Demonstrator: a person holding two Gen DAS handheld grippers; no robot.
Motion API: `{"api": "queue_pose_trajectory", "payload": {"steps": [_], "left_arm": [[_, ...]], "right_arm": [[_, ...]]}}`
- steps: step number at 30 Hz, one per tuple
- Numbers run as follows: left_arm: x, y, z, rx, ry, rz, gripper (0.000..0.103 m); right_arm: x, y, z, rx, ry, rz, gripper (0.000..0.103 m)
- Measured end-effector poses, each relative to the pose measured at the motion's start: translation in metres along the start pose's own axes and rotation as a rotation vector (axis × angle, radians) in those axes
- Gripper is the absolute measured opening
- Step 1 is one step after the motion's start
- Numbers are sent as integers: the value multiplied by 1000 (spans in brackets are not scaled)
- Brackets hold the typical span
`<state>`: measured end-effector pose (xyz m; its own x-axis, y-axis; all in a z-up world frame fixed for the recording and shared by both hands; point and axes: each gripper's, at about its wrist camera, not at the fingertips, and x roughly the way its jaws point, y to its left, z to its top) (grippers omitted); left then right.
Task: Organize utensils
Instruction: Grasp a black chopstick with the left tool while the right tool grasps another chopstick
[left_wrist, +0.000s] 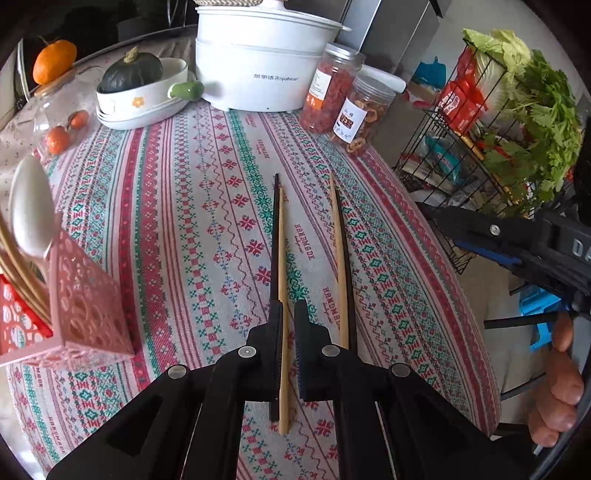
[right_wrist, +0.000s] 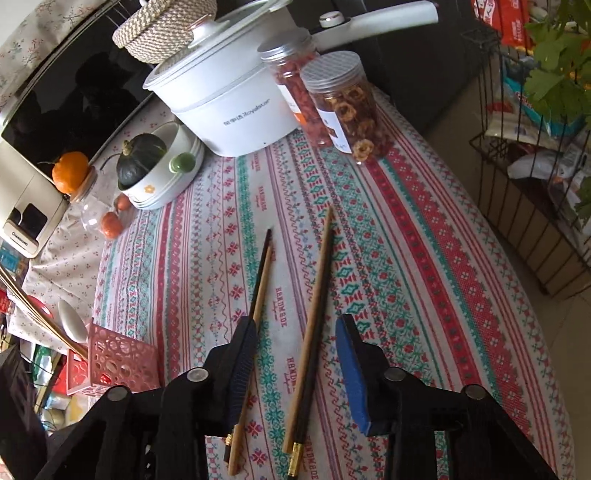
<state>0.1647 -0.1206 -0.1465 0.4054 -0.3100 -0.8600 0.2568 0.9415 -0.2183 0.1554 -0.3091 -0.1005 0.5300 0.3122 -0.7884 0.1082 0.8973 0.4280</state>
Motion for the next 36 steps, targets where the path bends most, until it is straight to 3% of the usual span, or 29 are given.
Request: {"api": "queue_pose_trajectory", "payload": {"steps": [8, 13, 14, 15, 21, 26, 31, 36], "left_arm": [[66, 17, 30, -104, 122, -1, 6], [72, 16, 35, -81, 119, 11, 6], [75, 16, 37, -78, 135, 19, 11], [78, 15, 39, -71, 147, 25, 10], [87, -9, 46, 62, 155, 129, 6], [68, -6, 29, 46, 77, 74, 6], [-9, -4, 2, 55, -125, -64, 6], [-78, 8, -14, 42, -262, -131, 6]], "right_arm": [[2, -9, 3, 60, 19, 54, 36], [0, -5, 5, 51, 16, 68, 36], [0, -4, 5, 48, 16, 66, 36], [0, -4, 4, 46, 19, 61, 36], [10, -11, 4, 65, 45, 22, 36], [25, -28, 7, 100, 81, -31, 36], [45, -29, 12, 93, 123, -57, 33], [78, -24, 11, 29, 190, -133, 23]]}}
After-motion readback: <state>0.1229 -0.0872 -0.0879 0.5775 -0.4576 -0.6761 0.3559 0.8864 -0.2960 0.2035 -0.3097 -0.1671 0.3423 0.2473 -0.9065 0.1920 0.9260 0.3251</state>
